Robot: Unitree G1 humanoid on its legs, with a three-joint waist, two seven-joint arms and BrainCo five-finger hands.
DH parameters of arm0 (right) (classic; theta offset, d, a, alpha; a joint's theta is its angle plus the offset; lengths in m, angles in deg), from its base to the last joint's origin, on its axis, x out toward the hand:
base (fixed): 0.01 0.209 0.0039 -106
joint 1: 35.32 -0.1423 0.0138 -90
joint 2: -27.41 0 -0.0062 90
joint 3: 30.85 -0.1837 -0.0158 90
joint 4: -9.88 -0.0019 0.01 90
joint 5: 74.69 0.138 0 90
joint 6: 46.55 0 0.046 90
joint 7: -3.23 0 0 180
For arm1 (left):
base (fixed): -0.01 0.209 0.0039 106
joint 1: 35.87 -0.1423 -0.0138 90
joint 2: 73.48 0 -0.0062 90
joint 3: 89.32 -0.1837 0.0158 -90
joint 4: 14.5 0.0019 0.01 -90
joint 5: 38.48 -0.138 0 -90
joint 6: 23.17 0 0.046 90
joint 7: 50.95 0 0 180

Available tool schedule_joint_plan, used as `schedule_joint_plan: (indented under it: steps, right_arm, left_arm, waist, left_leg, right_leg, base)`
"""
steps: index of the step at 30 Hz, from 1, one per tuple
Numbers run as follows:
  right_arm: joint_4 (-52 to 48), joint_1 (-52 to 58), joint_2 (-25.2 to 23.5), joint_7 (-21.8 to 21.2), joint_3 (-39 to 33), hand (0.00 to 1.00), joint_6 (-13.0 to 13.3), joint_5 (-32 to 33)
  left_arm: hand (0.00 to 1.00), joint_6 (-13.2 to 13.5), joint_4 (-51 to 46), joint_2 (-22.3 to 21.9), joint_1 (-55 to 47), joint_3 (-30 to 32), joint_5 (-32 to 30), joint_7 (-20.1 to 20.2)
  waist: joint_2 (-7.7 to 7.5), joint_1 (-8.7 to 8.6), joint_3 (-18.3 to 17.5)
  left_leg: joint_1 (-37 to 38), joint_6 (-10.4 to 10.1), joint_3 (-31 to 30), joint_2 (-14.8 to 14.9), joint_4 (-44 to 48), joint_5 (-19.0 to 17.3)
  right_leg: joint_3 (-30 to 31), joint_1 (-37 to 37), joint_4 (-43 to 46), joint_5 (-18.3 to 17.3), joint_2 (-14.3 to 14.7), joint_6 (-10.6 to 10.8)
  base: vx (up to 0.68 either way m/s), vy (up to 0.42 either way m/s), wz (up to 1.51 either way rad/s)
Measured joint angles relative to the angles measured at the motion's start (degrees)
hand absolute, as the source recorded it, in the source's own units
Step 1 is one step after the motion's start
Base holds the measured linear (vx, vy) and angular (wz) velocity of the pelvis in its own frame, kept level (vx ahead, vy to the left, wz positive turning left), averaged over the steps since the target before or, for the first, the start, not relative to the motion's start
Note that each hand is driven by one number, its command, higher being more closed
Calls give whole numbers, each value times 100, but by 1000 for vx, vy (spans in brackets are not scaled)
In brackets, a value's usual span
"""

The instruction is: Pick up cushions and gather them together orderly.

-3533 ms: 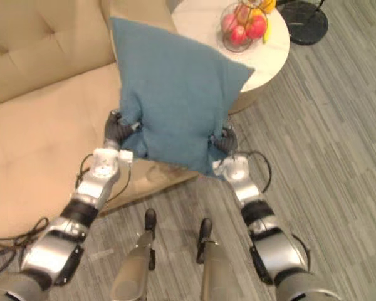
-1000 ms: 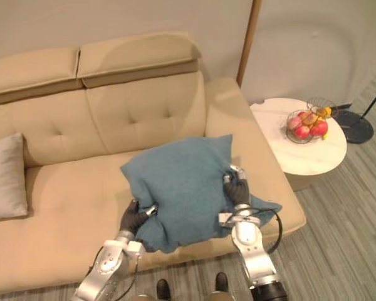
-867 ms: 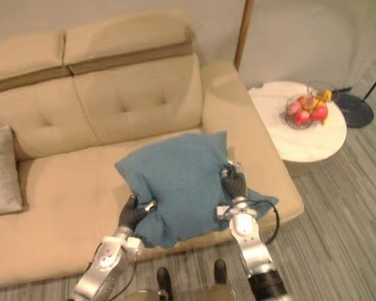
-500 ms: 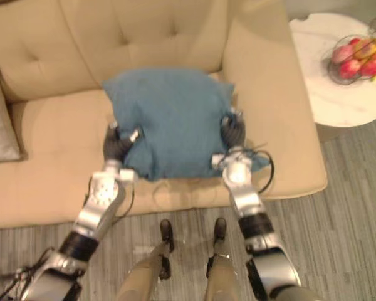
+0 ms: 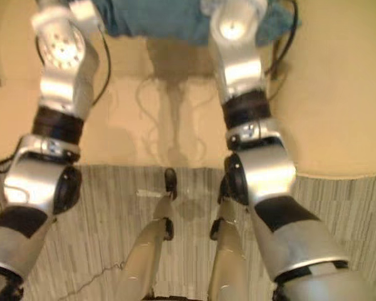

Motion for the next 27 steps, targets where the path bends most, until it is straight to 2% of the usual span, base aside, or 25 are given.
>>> schedule_joint_plan:
  steps: [1,6,14,16,18,22,27]
  right_arm:
    - [9,-138,-1,110,-7,0,-13,-71]
    - [24,-233,-24,305,-146,0,-67,-147]
    - [-58,1129,-343,-170,-144,0,-119,143]
    - [-494,1619,-462,-343,-123,0,-96,221]
    - [-716,1822,-490,-482,-64,0,-75,351]
    - [-1167,2333,-408,-683,19,0,-41,804]
    - [-1870,2907,-317,-903,30,0,1,1018]
  left_arm:
    - [0,0,43,0,132,56,-1,-42]
    - [0,-7,373,-19,451,272,-86,-210]
    - [0,-431,832,-347,6,703,-98,153]
    - [0,-469,831,-379,-358,715,-108,299]
    - [0,-472,830,-401,-573,842,-108,396]
    - [0,-468,663,-397,-1052,1134,-95,545]
    - [0,-468,338,-275,-1571,1210,53,697]
  waist:
    - [2,39,1]
    - [2,125,3]
    - [-40,116,63]
    - [-63,94,78]
    - [-113,68,109]
    - [-206,-93,165]
    - [-255,-116,190]
  left_leg:
    - [-94,3,-41,4,1,10]
    - [-450,-17,-78,-7,2,25]
    - [-469,-17,102,-39,2,25]
    - [-501,-17,238,-49,2,25]
    - [-507,-18,295,-17,1,25]
    - [-380,-19,476,33,2,23]
    - [-225,-21,755,76,1,16]
  right_leg:
    - [-15,-74,-3,0,3,0]
    - [-4,-420,99,-25,-31,11]
    - [179,-938,1351,-766,-228,54]
    - [345,-1226,1860,-969,-288,12]
    - [401,-1362,2090,-1001,-283,5]
    - [570,-1408,2383,-1021,-247,-12]
    - [791,-1406,2460,-1021,-172,-11]
  base:
    - [39,25,18]
    - [56,48,9]
    - [52,35,12]
    - [12,-9,2]
    - [5,-38,-7]
    - [-22,-39,-5]
    - [-22,-23,-19]
